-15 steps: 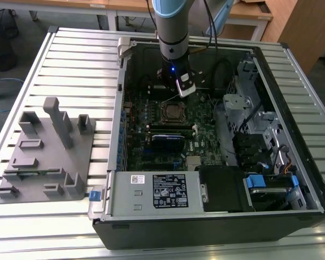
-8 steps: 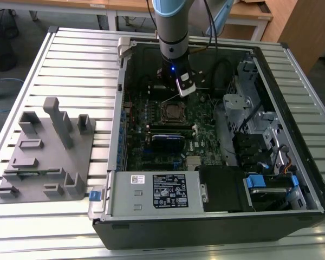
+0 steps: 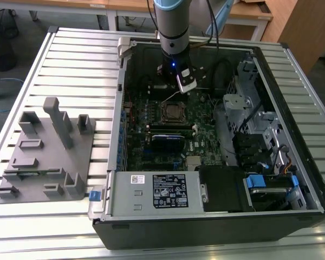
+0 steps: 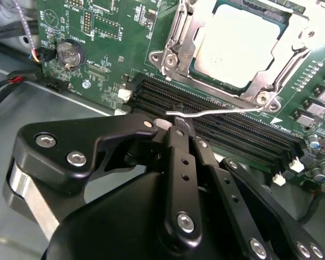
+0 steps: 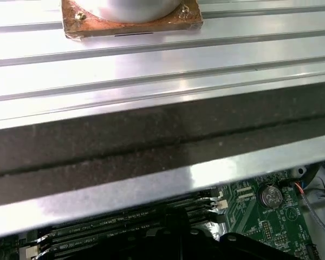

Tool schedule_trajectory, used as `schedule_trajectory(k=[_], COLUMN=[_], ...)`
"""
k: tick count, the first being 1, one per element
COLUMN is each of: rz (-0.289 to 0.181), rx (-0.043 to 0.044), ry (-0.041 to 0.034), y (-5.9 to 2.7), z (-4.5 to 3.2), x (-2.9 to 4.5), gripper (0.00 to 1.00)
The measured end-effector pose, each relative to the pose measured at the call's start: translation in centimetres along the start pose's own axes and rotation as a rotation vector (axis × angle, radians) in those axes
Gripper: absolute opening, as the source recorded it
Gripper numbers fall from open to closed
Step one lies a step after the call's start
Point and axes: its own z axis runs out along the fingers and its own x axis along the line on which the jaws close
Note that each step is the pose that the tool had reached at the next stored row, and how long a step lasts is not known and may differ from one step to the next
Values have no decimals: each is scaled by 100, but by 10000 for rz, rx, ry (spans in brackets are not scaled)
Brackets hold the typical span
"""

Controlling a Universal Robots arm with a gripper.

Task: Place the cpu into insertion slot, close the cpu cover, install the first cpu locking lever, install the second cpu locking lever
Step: 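Install the first cpu locking lever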

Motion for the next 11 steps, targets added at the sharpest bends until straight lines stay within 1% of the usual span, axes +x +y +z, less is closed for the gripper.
schedule_trajectory(k=[5,11], rz=[0,-2], rx=[-1,0], ry=[0,1], y=[12,14], z=[-44,-44], x=[-8,-14], gripper=[11,11])
